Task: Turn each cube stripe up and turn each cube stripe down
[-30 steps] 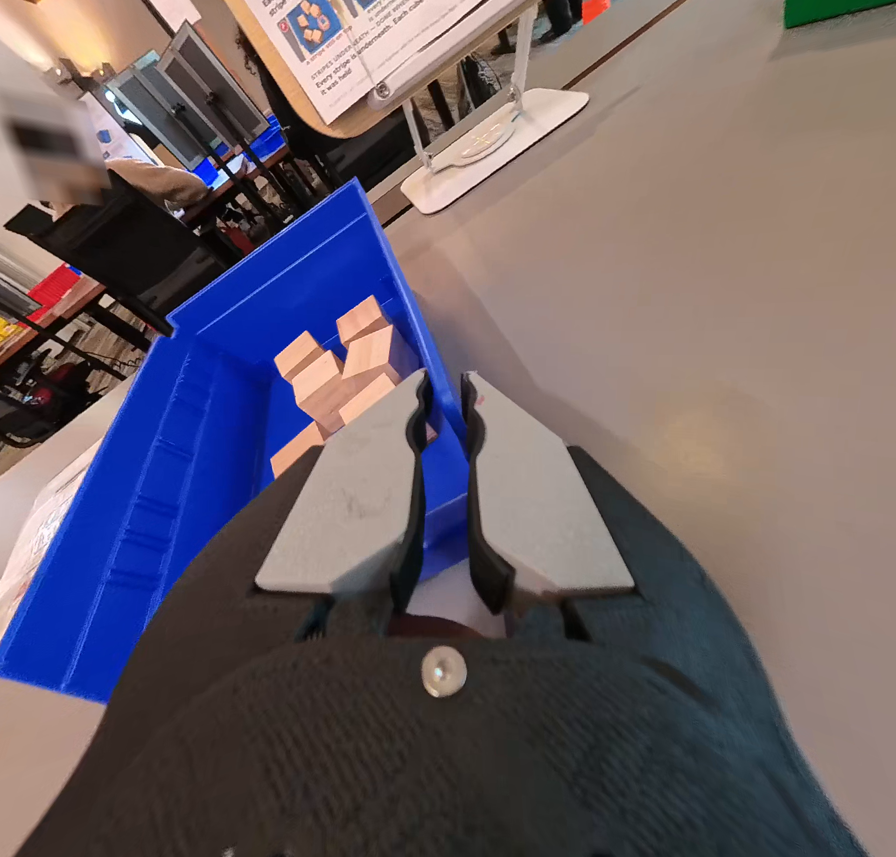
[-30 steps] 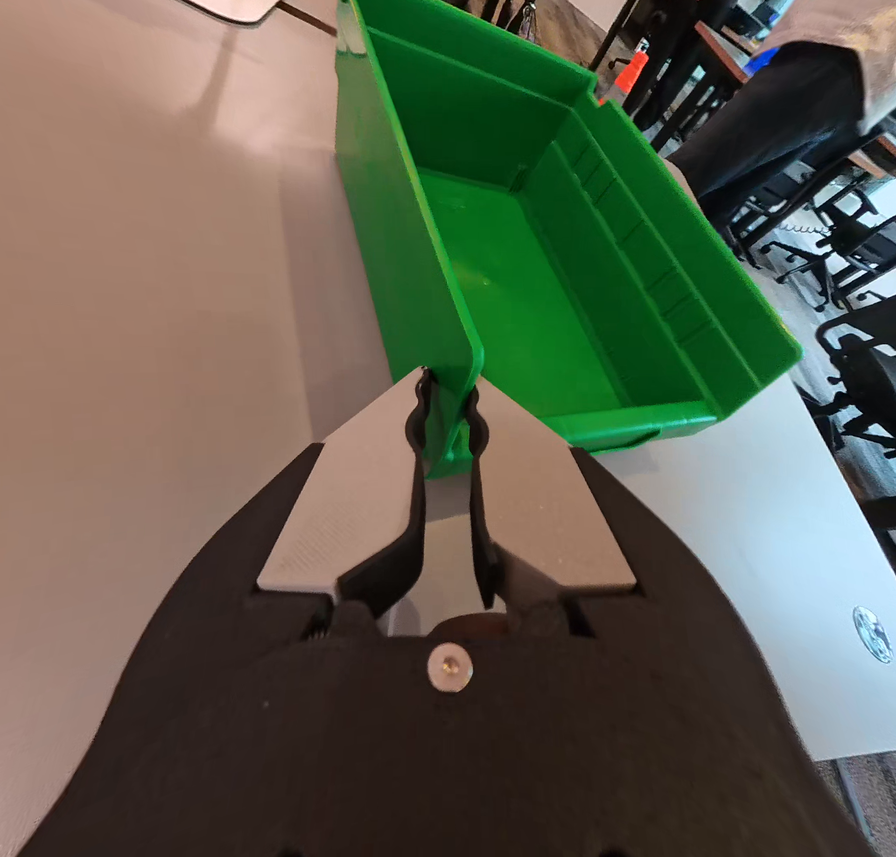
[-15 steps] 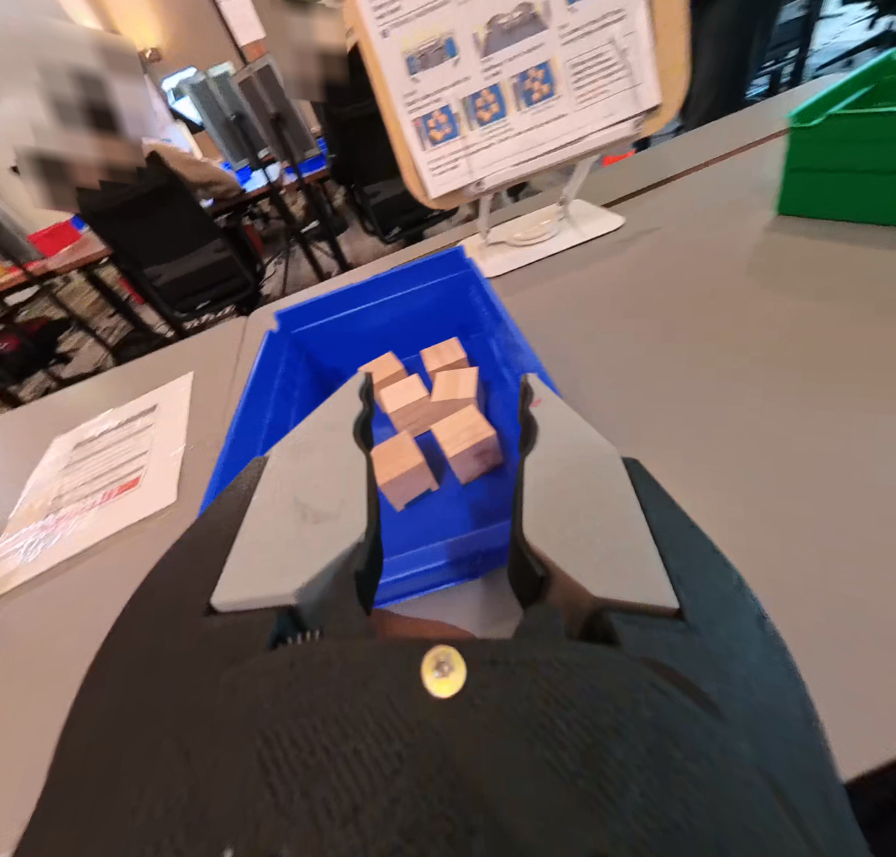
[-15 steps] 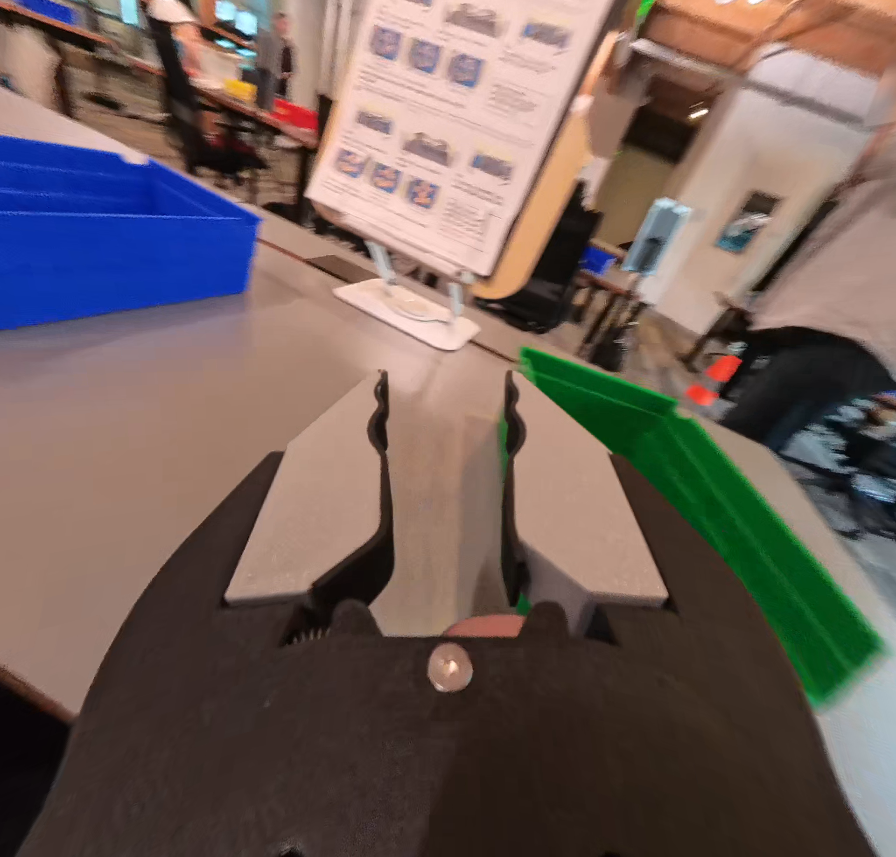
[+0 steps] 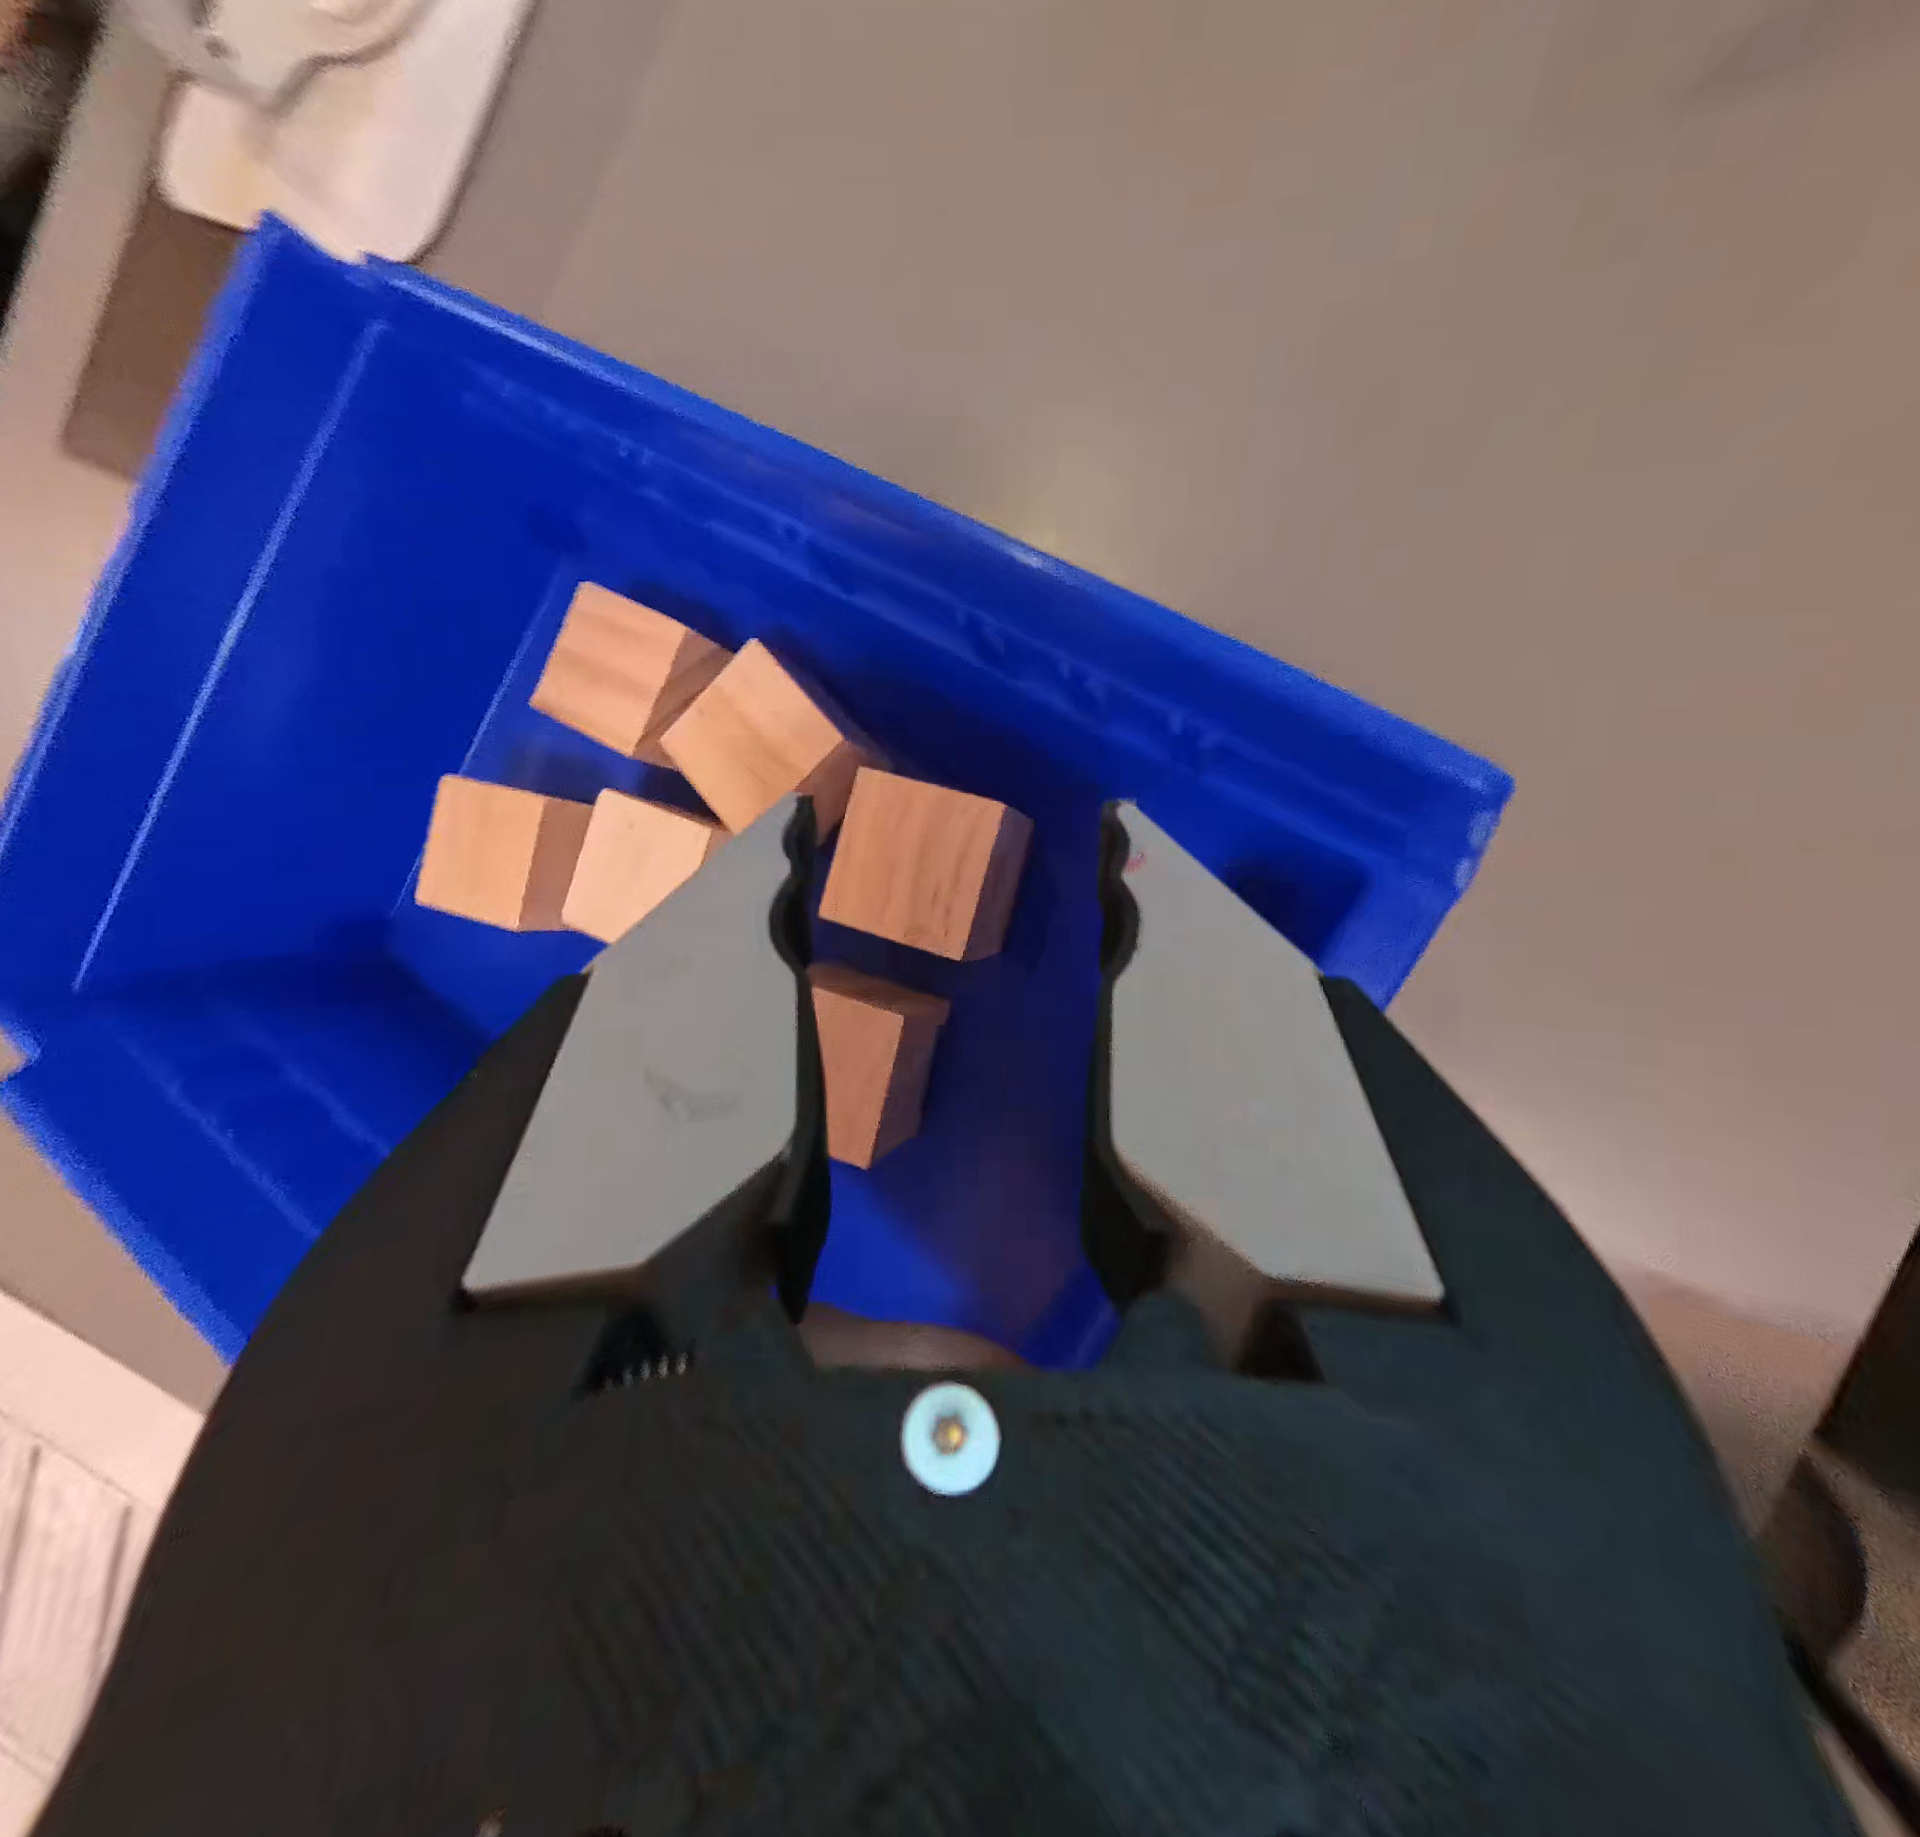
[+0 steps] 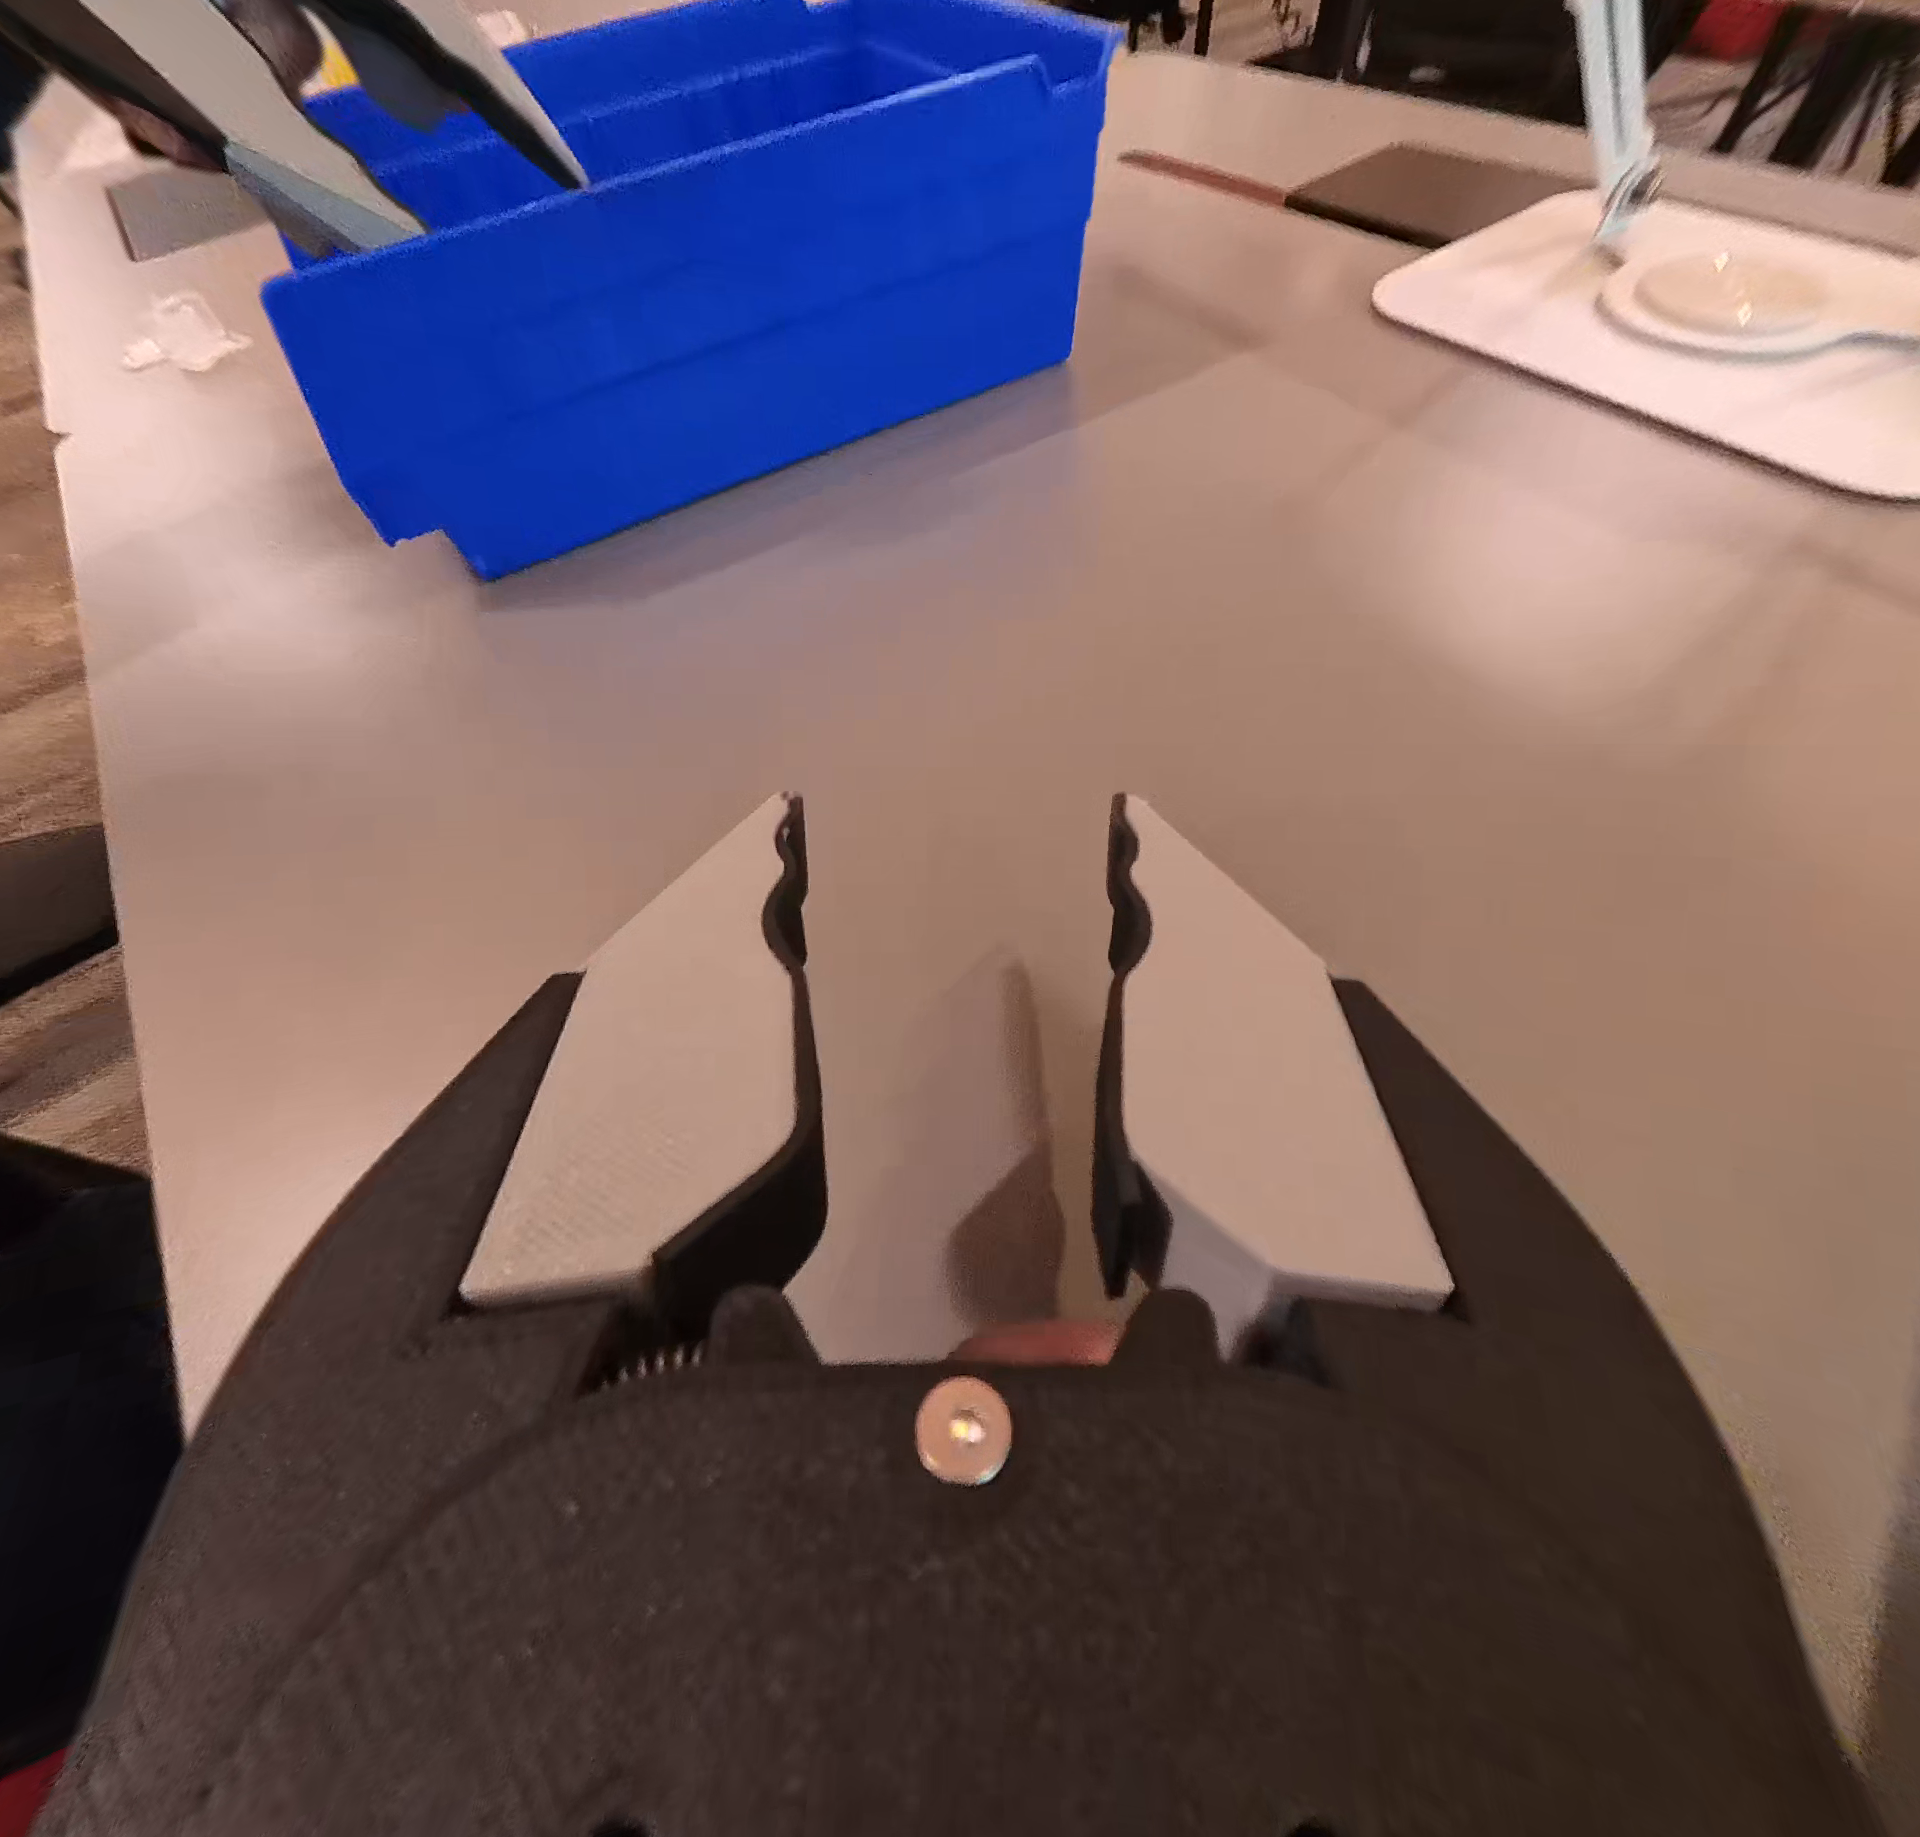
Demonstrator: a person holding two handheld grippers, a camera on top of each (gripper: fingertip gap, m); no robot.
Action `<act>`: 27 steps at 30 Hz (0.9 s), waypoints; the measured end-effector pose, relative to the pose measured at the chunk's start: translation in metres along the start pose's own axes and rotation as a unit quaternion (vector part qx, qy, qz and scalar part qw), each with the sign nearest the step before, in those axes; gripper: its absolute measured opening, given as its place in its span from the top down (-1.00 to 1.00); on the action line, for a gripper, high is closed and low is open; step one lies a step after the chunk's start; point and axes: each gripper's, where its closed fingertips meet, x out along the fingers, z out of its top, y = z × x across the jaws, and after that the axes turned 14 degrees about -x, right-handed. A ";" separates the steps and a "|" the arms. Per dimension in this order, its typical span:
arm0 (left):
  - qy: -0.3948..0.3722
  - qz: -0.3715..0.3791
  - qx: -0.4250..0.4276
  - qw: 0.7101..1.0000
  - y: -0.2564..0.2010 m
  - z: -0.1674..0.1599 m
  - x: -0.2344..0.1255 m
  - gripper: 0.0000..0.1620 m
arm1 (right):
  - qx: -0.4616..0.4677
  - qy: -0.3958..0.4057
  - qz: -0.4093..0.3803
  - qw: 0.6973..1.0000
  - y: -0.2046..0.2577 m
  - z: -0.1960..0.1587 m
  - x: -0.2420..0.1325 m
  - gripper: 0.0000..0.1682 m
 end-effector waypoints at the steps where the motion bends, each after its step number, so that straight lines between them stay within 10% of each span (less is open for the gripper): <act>1: 0.021 -0.012 0.018 1.000 0.000 -0.003 0.004 0.35 | 0.002 0.000 0.004 1.000 0.000 0.000 -0.002 0.34; 17: 0.199 -0.021 0.098 0.975 0.018 -0.051 0.046 0.43 | -0.007 -0.029 -0.023 0.999 -0.007 0.006 -0.014 0.39; 27: -0.189 0.092 0.107 0.972 -0.016 0.079 -0.042 0.44 | 0.005 -0.081 0.086 0.993 0.023 0.022 -0.020 0.41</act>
